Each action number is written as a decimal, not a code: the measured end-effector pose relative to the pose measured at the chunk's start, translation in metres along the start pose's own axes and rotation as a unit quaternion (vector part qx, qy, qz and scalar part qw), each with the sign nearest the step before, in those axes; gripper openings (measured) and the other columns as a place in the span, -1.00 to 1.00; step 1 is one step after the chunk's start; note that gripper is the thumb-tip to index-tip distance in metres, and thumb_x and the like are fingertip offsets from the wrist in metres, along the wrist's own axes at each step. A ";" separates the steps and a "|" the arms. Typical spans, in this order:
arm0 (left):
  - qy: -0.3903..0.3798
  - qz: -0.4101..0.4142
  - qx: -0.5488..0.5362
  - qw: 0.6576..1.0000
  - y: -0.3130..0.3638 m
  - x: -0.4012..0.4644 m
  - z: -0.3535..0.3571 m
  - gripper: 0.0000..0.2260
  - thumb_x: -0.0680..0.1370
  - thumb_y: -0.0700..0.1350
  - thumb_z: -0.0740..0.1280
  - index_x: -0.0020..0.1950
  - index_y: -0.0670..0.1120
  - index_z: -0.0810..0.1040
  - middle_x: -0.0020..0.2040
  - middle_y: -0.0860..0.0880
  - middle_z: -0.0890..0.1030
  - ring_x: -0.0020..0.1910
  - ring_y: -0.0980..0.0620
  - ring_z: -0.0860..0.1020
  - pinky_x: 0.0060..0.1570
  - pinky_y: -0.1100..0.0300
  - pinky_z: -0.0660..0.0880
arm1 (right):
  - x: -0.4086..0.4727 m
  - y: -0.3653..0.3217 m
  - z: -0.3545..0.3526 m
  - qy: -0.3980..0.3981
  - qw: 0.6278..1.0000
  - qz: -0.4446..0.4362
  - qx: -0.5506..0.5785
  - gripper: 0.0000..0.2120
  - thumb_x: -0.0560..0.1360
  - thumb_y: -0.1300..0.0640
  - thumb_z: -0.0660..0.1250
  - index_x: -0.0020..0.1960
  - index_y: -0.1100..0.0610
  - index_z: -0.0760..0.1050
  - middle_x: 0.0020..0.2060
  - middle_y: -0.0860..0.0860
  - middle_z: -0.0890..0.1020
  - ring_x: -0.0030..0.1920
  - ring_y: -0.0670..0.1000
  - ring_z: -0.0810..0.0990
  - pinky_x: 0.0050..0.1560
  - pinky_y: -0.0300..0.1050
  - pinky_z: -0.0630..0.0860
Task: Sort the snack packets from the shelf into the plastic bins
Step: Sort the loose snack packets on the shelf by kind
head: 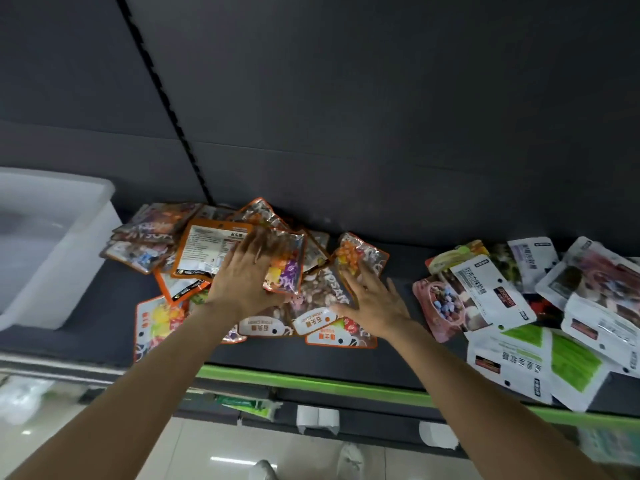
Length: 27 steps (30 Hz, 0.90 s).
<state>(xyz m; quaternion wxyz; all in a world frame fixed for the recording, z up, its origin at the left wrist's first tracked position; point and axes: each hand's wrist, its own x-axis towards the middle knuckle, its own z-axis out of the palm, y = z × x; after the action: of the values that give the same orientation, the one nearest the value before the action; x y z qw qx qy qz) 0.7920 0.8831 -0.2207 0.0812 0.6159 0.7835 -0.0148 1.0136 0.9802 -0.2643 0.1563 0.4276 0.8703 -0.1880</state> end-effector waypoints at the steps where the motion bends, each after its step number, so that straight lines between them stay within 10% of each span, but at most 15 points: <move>1: -0.011 0.005 0.003 1.000 -0.006 -0.001 0.001 -0.08 0.45 0.28 0.30 0.54 0.03 -0.24 0.55 -0.04 -0.25 0.52 0.01 -0.26 0.48 0.08 -0.24 | 0.003 0.004 0.000 0.009 1.000 0.011 -0.012 -0.26 0.50 -0.39 -0.05 0.53 -0.12 -0.25 0.52 -0.02 -0.30 0.53 -0.01 -0.24 0.48 0.14 -0.23; 9: 0.012 0.084 0.079 0.993 0.014 0.002 0.006 -0.39 0.55 0.17 0.21 0.53 0.11 0.01 0.52 0.01 0.20 0.51 -0.04 0.09 0.47 -0.02 -0.09 | 0.006 0.006 -0.013 0.097 0.995 0.030 0.021 -0.47 0.64 0.01 0.03 0.56 -0.02 -0.07 0.54 0.00 0.06 0.53 0.11 0.04 0.50 0.15 0.02; 15: -0.074 0.200 -0.090 0.973 0.058 0.011 0.011 -0.29 0.49 0.15 0.34 0.54 0.07 0.06 0.55 0.02 0.10 0.53 0.02 0.00 0.48 0.09 -0.10 | -0.012 -0.007 -0.007 0.210 0.958 0.007 0.194 -0.56 0.65 0.04 0.02 0.52 0.00 0.14 0.48 0.05 0.24 0.47 0.06 0.20 0.45 -0.02 0.18; 20: 0.082 0.002 -0.021 0.996 0.000 -0.006 -0.008 -0.25 0.52 0.21 0.25 0.56 0.02 -0.09 0.57 -0.06 -0.08 0.54 -0.06 -0.14 0.47 0.02 -0.19 | -0.008 -0.019 -0.001 0.073 0.997 -0.007 0.014 -0.45 0.61 -0.20 -0.07 0.55 -0.13 -0.11 0.55 -0.03 -0.11 0.54 0.07 -0.14 0.50 0.09 -0.12; 23: 0.029 -0.109 -0.046 0.993 -0.041 -0.012 -0.007 -0.15 0.49 0.22 0.30 0.55 -0.03 -0.16 0.56 -0.10 -0.18 0.53 -0.11 -0.23 0.48 -0.03 -0.17 | 0.003 -0.012 -0.014 0.094 0.994 0.054 -0.024 -0.48 0.64 -0.08 -0.01 0.55 -0.03 -0.04 0.55 0.01 -0.12 0.54 0.11 -0.06 0.52 0.14 -0.12; 27: 0.018 -0.059 -0.107 0.992 -0.052 -0.017 -0.005 -0.27 0.52 0.13 0.32 0.55 -0.05 0.04 0.57 -0.06 -0.03 0.54 -0.05 -0.14 0.49 0.08 -0.09 | 0.011 -0.018 -0.015 0.087 0.993 0.036 0.066 -0.50 0.65 0.05 0.04 0.55 -0.02 -0.01 0.55 0.00 -0.07 0.53 0.13 0.03 0.51 0.13 -0.02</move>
<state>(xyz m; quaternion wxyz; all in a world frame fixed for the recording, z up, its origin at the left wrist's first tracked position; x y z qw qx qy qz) 0.7447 0.8550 -0.2169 0.1318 0.5562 0.8171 0.0755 0.9912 0.9841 -0.2523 0.0579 0.4826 0.8504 -0.2016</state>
